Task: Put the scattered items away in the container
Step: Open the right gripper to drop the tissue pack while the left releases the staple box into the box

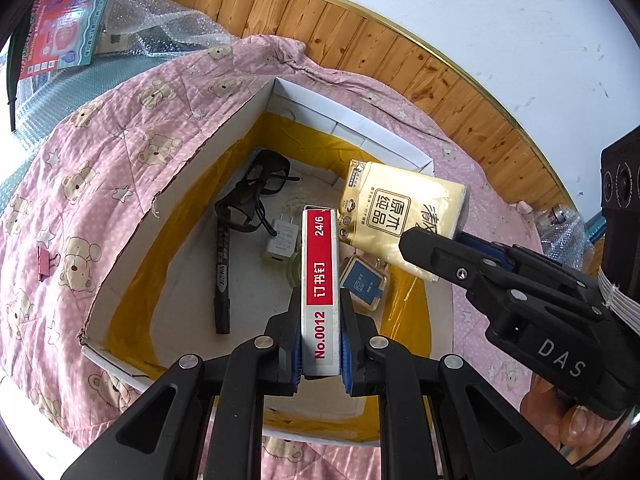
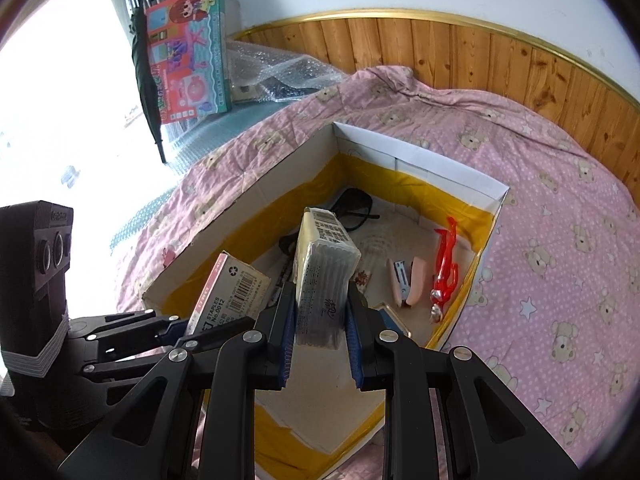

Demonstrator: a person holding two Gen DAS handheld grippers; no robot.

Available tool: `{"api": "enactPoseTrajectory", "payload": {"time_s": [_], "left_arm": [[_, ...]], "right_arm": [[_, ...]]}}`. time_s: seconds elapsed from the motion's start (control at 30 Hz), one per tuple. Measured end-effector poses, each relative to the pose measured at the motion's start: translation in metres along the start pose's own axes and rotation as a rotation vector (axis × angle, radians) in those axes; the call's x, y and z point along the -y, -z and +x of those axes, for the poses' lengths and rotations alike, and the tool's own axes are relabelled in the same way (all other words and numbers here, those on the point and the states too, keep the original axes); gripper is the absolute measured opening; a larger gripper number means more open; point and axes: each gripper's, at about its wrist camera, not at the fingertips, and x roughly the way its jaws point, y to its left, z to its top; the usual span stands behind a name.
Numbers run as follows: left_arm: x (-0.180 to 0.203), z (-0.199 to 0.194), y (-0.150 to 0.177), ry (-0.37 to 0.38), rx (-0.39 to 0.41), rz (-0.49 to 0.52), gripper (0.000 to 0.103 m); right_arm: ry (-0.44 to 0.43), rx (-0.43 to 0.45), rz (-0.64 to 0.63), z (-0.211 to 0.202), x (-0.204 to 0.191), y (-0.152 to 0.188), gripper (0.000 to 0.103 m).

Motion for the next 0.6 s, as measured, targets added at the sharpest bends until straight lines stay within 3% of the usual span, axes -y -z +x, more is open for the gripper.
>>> {"api": "enactPoseTrajectory", "payload": {"time_s": [0.6], "left_arm": [[-0.004,0.026,-0.01,-0.002,-0.051,0.002,0.016]], "right_arm": [[0.015,-0.011,-0.005,0.038,0.013,-0.039,0.024]]}}
